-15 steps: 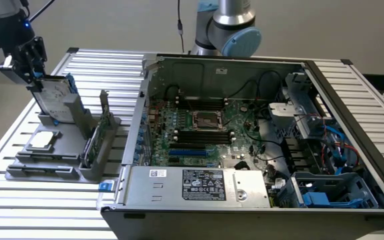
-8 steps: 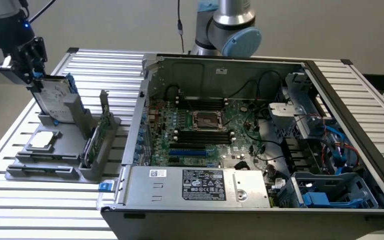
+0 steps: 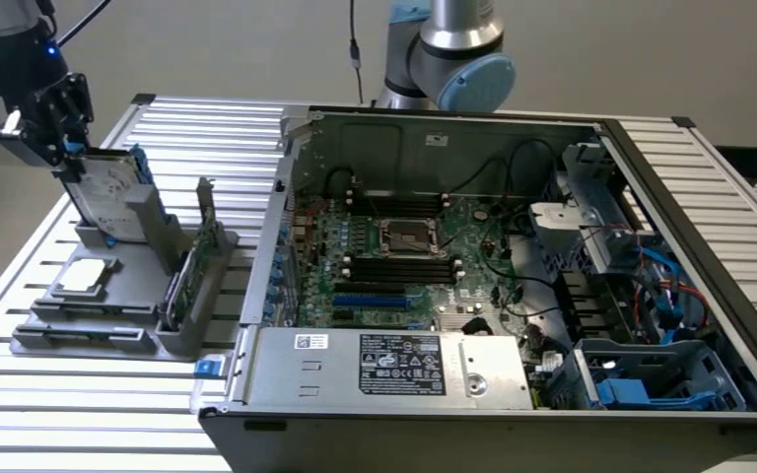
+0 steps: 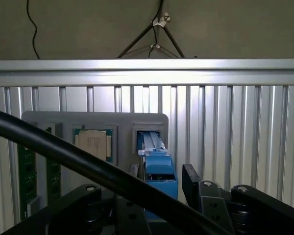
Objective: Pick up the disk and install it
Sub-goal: 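Pick up the disk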
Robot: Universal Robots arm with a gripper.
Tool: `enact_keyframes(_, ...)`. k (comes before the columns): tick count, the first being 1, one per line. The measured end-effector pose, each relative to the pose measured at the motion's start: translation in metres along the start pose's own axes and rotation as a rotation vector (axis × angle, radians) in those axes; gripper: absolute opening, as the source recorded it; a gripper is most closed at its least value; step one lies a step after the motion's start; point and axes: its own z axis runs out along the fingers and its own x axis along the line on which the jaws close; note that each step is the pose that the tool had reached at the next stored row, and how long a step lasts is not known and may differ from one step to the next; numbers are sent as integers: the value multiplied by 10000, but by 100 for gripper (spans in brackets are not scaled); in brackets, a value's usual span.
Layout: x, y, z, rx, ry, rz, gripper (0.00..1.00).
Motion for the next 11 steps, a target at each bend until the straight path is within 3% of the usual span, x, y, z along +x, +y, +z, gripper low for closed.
enact_keyframes(11,1,0,0,0,8,-1,46)
